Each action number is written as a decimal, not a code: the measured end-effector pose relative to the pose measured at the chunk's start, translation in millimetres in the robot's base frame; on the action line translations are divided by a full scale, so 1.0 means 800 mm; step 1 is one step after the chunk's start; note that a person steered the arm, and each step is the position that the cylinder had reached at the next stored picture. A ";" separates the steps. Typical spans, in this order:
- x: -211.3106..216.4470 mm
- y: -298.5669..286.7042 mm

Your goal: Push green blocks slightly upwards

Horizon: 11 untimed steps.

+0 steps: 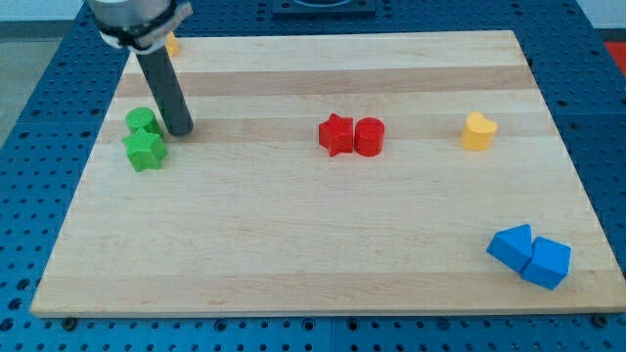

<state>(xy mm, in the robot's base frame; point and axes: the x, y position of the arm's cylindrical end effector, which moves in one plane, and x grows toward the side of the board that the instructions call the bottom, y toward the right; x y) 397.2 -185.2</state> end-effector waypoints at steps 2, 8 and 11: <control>0.095 -0.005; 0.053 -0.064; 0.000 -0.065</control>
